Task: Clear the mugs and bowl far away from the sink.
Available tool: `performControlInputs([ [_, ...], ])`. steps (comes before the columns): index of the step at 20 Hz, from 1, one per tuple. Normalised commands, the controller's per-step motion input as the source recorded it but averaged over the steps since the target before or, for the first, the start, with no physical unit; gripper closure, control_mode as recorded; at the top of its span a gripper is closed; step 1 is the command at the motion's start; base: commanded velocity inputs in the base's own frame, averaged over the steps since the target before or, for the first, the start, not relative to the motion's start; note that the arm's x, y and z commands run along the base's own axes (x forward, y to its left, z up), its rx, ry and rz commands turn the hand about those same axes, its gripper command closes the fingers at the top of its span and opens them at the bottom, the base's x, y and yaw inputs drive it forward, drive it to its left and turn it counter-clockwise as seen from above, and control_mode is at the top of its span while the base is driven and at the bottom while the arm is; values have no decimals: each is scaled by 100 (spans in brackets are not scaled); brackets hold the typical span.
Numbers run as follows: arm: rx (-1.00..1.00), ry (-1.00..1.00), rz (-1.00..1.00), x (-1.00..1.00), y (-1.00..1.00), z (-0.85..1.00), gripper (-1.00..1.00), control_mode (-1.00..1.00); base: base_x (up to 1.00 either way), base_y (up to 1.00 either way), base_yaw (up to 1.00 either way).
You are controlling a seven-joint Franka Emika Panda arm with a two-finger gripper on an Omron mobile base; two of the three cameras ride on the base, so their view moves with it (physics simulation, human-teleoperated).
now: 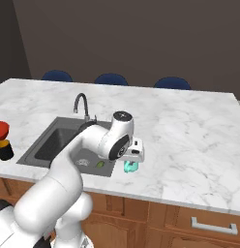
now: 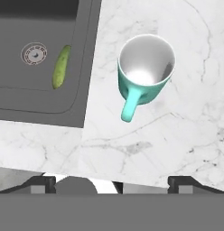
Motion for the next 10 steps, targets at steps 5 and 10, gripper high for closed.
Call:
performControlInputs([
  [5,0,0,-6,4,-5,-31,-100,-100,0,0,0],
  [10,0,0,-14,17,0,-22,-100,-100,0,0,0],
])
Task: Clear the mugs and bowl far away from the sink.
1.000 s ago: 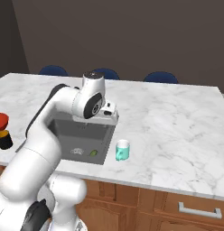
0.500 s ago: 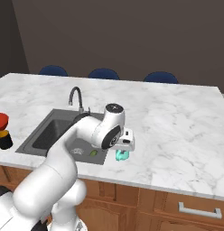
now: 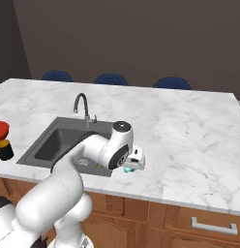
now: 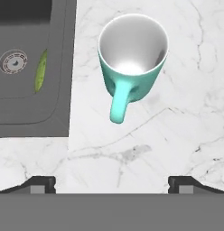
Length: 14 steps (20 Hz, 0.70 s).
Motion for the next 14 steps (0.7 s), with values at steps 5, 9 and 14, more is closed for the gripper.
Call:
performControlInputs([
  [5,0,0,-4,33,0,-11,-100,-100,0,0,0],
  [9,0,0,0,36,0,-20,-100,-100,0,0,0],
  [14,-1,3,0,40,0,-24,-100,-100,0,0,0],
])
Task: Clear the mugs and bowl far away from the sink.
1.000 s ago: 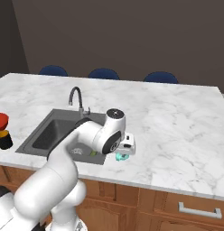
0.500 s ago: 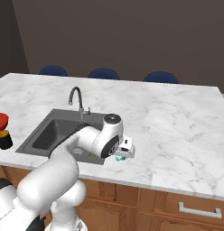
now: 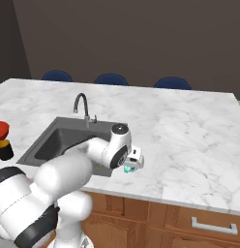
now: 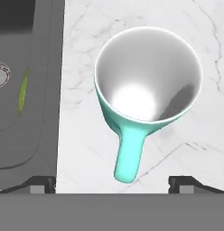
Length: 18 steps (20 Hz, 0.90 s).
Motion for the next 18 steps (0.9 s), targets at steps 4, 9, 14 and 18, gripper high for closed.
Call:
performControlInputs([
  [4,0,3,0,39,-9,-24,-100,-100,0,0,0],
  [9,0,3,0,34,-26,-21,-100,-100,0,0,0],
  [14,0,2,0,22,-8,-12,-100,-100,0,0,0],
  [18,0,1,0,0,0,-11,100,-100,0,0,0],
])
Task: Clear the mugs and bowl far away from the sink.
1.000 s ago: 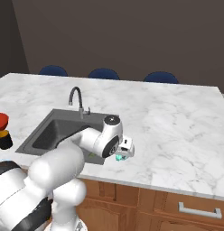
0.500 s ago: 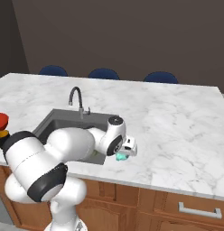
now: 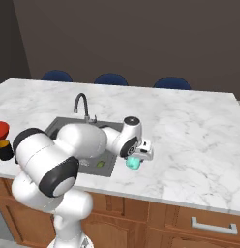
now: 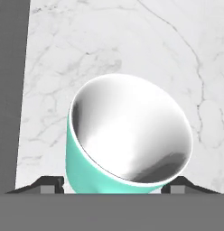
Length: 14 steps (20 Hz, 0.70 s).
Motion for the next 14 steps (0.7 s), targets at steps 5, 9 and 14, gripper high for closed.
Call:
performControlInputs([
  [5,0,0,0,0,0,0,100,-100,0,0,0],
  [9,0,-1,0,-11,0,2,100,-100,0,0,0],
  [14,0,-9,0,-40,3,36,100,-100,0,0,0],
])
